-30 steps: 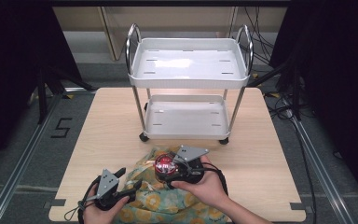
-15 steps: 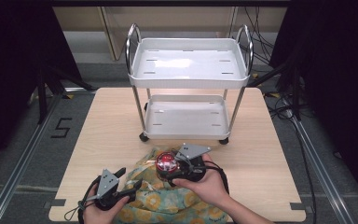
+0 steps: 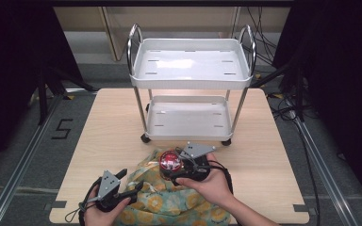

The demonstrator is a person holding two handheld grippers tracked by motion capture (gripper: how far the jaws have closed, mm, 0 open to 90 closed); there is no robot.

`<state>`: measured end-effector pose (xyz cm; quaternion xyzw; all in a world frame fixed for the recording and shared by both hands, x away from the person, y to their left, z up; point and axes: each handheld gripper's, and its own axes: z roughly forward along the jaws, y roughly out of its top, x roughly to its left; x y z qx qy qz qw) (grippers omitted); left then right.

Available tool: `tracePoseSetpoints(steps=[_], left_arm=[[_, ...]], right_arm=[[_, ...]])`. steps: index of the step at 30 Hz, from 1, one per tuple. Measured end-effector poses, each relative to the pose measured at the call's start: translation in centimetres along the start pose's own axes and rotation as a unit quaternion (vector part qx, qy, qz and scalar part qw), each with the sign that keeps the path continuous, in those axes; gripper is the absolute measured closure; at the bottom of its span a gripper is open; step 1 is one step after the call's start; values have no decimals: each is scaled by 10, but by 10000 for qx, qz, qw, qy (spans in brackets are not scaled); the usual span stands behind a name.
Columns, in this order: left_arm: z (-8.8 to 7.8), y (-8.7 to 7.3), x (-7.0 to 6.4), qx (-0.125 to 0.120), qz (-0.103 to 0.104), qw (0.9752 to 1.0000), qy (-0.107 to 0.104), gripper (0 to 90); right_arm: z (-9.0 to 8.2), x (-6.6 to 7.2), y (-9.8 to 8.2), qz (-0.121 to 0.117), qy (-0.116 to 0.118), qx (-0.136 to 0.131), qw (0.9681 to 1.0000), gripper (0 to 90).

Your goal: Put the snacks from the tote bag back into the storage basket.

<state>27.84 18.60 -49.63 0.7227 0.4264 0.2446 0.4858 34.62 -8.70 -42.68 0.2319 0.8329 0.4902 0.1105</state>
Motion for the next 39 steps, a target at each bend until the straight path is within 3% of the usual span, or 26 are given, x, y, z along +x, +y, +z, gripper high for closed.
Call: tracePoseSetpoints(steps=[2, 3, 9, 12, 13, 15, 18, 19, 21, 31, 34, 39], left_arm=[[0, 0, 1, 0, 41, 10000, -13, 264], [0, 0, 1, 3, 44, 10000, -17, 264], [0, 0, 1, 0, 45, 10000, -11, 263], [0, 0, 0, 2, 13, 10000, 1, 264], [0, 0, 1, 1, 38, 10000, -15, 263], [0, 0, 1, 8, 51, 10000, -16, 264], [0, 0, 1, 1, 48, 10000, -9, 263], [0, 0, 1, 0, 52, 10000, -9, 264], [0, 0, 1, -2, 51, 10000, -8, 264], [0, 0, 1, 4, 50, 10000, -10, 264], [0, 0, 0, 2, 42, 10000, 3, 264], [0, 0, 0, 10, 58, 10000, 4, 264]], right_arm=[[0, -2, 1, -172, -54, -75, 9998, 263], [0, -1, 1, -50, -56, -81, 9999, 263], [-2, -3, 2, 43, -44, -60, 10000, 263], [-2, -5, 3, -54, -120, -165, 9998, 263], [-4, -6, 3, -53, -111, -91, 9999, 263], [-5, -4, 3, 108, -111, -87, 9998, 263], [-5, -8, 5, -130, -155, -127, 9997, 263], [-5, -7, 4, 13, -148, -80, 9999, 263], [-5, -8, 5, -54, -164, -146, 9997, 263], [-9, -12, 7, 78, -201, -116, 9997, 263], [-8, -14, 7, -5, -282, -233, 9993, 263], [-11, -15, 10, 95, -225, -155, 9996, 263]])
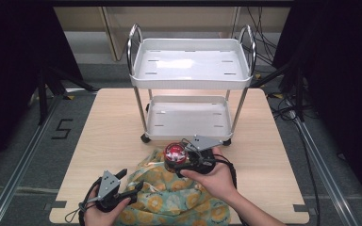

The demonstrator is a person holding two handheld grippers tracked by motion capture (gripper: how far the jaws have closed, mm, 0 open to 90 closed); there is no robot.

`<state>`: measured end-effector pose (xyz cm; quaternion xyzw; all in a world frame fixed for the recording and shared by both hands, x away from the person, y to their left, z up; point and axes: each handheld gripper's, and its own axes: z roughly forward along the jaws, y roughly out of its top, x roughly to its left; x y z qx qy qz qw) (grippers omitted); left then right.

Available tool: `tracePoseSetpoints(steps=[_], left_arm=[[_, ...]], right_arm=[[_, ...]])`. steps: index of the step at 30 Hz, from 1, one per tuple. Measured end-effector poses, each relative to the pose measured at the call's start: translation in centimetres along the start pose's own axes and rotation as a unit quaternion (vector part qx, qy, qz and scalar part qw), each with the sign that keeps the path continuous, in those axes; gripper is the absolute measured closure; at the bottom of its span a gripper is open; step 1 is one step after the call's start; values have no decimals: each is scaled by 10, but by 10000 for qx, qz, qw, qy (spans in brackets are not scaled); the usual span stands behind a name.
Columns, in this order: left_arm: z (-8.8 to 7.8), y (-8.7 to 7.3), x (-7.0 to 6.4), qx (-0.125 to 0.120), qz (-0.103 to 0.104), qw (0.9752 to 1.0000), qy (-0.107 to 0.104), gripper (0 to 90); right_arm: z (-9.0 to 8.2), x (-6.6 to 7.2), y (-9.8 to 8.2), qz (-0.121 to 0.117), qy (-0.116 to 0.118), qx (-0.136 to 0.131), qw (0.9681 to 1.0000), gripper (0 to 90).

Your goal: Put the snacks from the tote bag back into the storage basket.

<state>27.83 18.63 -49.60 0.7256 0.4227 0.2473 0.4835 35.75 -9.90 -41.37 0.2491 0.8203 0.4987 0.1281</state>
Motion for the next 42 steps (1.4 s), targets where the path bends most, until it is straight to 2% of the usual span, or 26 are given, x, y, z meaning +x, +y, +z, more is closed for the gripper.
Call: tracePoseSetpoints(steps=[2, 3, 4, 5, 7, 8, 12, 16, 18, 19, 22, 23, 24, 25, 26, 27, 30, 31, 32, 34, 35, 36, 39, 41, 42], left_arm=[[0, 0, 0, 0, -2, 10000, -2, 264], [0, 0, 0, 1, 0, 10000, -1, 263], [0, 0, 0, 1, 2, 10000, 1, 264], [0, 0, 0, -1, 1, 10000, 2, 263], [0, 0, 0, -1, 0, 10000, 3, 264], [0, 0, 0, 4, 1, 10000, 2, 263], [0, 0, 0, 2, 3, 10000, 8, 264], [0, 0, 0, -19, -13, 10000, 14, 263], [0, 0, 0, -57, -36, 10000, -5, 264], [0, 0, 0, -61, -63, 10000, 7, 264], [-2, 1, 1, -48, -9, 10000, 43, 264], [-2, 1, 1, -52, -15, 10000, 51, 264], [-2, 1, 1, -57, -18, 10000, 52, 264], [-2, 1, 1, -52, -15, 10000, 53, 264], [-2, 1, 1, -49, -14, 10000, 51, 264], [-2, 1, 1, -45, -7, 10000, 49, 264], [-2, 1, 1, -44, -6, 10000, 56, 264], [-2, 1, 1, -44, -7, 10000, 59, 264], [-2, 1, 1, -45, -7, 10000, 57, 264], [-2, 0, 1, -50, -14, 10000, 60, 264], [-2, 0, 1, -52, -18, 10000, 60, 264], [-2, 0, 1, -53, -21, 10000, 63, 264], [-2, 1, 0, -50, -19, 10000, 63, 264], [-2, 0, 0, -48, -27, 10000, 60, 264], [-2, 0, 0, -49, -29, 10000, 61, 264]], right_arm=[[-1, -1, 1, -18, -49, -47, 10000, 263], [-1, -4, 1, -173, -116, -122, 9997, 263], [-1, -2, 1, -18, -104, -115, 9999, 263], [-2, -3, 2, -10, -54, -46, 10000, 263], [-2, -4, 2, 23, -95, -86, 9999, 263], [-2, -5, 2, -47, -195, -156, 9997, 263], [-3, -6, 2, 78, -114, -81, 9999, 263], [-3, -7, 2, 21, -205, -129, 9997, 263], [-4, -6, 3, 145, -172, -55, 9997, 263], [-4, -8, 3, 48, -150, -72, 9999, 263], [-4, -9, 4, 95, -182, -99, 9997, 263], [-5, -7, 4, 179, -186, -52, 9997, 263], [-5, -9, 4, 77, -154, -88, 9998, 263], [-4, -9, 5, 105, -128, -108, 9998, 263], [-6, -10, 6, 1, -204, -150, 9997, 263], [-7, -9, 6, 93, -158, -103, 9998, 263], [-9, -11, 9, 98, -191, -142, 9997, 263], [-11, -10, 9, 195, -215, -118, 9995, 263], [-10, -13, 10, 44, -276, -224, 9994, 263], [-12, -13, 11, 138, -277, -194, 9993, 263], [-12, -12, 11, 293, -285, -166, 9990, 263], [-12, -16, 11, 58, -279, -190, 9994, 263], [-11, -16, 10, 192, -272, -127, 9994, 263], [-11, -16, 10, 266, -366, -172, 9988, 263], [-11, -19, 11, 144, -320, -147, 9993, 263]])
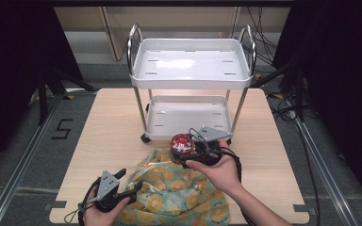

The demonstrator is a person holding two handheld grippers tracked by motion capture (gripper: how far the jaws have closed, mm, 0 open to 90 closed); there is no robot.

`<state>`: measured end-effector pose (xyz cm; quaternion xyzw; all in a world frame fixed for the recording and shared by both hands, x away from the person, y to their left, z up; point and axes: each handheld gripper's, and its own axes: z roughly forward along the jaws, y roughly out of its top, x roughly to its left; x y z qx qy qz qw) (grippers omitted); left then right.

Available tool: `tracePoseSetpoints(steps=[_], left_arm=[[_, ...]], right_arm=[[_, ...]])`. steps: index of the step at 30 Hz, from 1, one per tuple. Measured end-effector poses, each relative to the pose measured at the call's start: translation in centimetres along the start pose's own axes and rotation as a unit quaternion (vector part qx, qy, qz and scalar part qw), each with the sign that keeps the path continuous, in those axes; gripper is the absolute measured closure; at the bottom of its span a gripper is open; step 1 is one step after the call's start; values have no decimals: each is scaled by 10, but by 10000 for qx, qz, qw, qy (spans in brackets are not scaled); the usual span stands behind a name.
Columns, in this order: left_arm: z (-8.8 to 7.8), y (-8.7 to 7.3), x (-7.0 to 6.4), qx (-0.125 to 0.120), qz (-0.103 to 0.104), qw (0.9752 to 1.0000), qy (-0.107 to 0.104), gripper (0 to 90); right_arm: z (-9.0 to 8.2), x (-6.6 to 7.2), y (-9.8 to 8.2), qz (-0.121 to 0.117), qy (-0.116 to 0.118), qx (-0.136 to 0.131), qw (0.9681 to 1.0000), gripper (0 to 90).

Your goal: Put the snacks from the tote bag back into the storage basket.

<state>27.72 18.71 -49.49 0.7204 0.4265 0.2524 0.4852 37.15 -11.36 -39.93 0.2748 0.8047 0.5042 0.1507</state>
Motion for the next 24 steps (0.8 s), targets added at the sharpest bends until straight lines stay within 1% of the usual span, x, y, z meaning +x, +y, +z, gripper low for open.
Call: tracePoseSetpoints(steps=[1, 2, 3, 6, 8, 9, 10, 11, 13, 14, 15, 16, 18, 19, 20, 21, 22, 24], left_arm=[[0, 0, 0, -1, -3, 10000, 1, 264], [0, 0, 0, 4, 8, 10000, 1, 264], [0, 0, 0, -2, 8, 10000, 2, 264], [0, 0, 0, -7, 1, 10000, 2, 264], [0, 0, 0, -9, 6, 10000, 4, 264], [0, 0, 0, -4, 15, 10000, 7, 264], [0, 0, 0, -5, 10, 10000, 5, 264], [0, 0, 0, -5, 7, 10000, 4, 264], [0, 0, 0, -14, -6, 10000, -9, 264], [0, 0, 0, -6, -2, 10000, 5, 264], [0, 0, 0, -9, 1, 10000, 8, 264], [0, 0, 0, -16, 0, 10000, 8, 264], [0, 0, 0, -15, 2, 10000, 10, 264], [0, 0, 0, -14, 2, 10000, 7, 264], [0, 0, 0, -13, -1, 10000, 8, 264], [0, 0, 0, -17, -6, 10000, 7, 264], [0, 0, 0, -6, 6, 10000, 2, 264], [1, 0, 0, -27, 17, 10000, -34, 264]], right_arm=[[0, -1, 0, -17, -43, -1, 10000, 263], [1, -1, 0, -14, -69, -78, 9999, 263], [1, -2, 1, -67, -74, -93, 9999, 263], [0, -1, 0, 141, -99, 51, 9998, 263], [1, -3, 0, 95, -76, 28, 9999, 263], [1, -5, 0, 0, -116, 18, 9999, 263], [1, -6, 0, -36, -156, -18, 9999, 263], [2, -5, 0, 62, -69, 24, 10000, 263], [1, -7, 1, -40, -133, 15, 9999, 263], [1, -6, 1, 100, -118, 36, 9999, 263], [1, -6, 1, 71, -157, -11, 9999, 263], [2, -8, 2, -19, -136, -40, 9999, 263], [1, -8, 2, 2, -120, 3, 9999, 263], [1, -9, 3, 2, -156, 22, 9999, 263], [1, -8, 3, 72, -147, 31, 9999, 263], [2, -9, 3, 31, -166, -6, 9999, 263], [2, -9, 4, 34, -134, 19, 9999, 263], [3, -9, 4, 92, -119, 2, 9999, 263]])
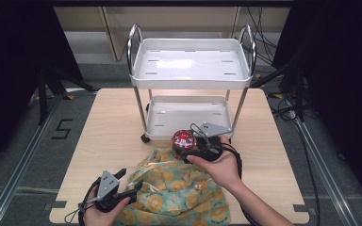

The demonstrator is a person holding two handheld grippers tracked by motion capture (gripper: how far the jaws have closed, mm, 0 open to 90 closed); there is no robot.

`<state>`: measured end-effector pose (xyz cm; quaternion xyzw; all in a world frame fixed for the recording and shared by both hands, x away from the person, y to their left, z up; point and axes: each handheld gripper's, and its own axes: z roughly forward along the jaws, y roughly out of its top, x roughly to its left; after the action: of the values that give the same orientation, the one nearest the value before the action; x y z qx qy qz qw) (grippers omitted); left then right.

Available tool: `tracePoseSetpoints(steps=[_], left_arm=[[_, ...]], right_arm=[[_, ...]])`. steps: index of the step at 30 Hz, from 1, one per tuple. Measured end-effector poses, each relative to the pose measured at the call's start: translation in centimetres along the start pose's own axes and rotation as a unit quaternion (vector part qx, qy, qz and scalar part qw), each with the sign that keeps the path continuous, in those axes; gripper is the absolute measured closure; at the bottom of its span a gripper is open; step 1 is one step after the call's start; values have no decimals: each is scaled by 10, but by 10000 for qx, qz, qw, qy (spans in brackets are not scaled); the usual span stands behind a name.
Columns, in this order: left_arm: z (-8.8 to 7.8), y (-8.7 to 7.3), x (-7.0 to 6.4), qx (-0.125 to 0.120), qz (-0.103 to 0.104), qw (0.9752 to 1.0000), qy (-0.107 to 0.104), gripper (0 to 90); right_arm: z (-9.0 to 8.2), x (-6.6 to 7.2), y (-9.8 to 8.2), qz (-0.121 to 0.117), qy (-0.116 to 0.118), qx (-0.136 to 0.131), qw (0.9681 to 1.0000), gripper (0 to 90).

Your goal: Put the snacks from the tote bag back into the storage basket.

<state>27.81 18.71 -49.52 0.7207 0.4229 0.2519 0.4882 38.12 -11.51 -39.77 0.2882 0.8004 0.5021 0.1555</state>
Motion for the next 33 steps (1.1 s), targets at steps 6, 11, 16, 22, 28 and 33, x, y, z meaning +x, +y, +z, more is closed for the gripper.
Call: tracePoseSetpoints(steps=[6, 11, 16, 22, 28, 33], left_arm=[[0, 0, 0, -4, -14, 10000, 3, 265], [0, 0, 0, -8, -11, 10000, 6, 265], [0, 0, 0, -3, -24, 10000, 39, 265], [0, 0, 0, -2, -18, 10000, 45, 265], [-1, 0, 1, -6, -15, 10000, 53, 265], [-1, 0, 0, -9, -25, 10000, 60, 265]], right_arm=[[0, -3, 1, -63, -30, 16, 10000, 263], [1, -5, 1, -81, -80, -35, 9999, 263], [2, -6, 1, -52, -31, 3, 10000, 263], [3, -7, 1, 52, -80, -10, 10000, 263], [3, -10, 2, -44, -161, -12, 9999, 263], [4, -11, 2, 51, -131, -11, 9999, 263]])
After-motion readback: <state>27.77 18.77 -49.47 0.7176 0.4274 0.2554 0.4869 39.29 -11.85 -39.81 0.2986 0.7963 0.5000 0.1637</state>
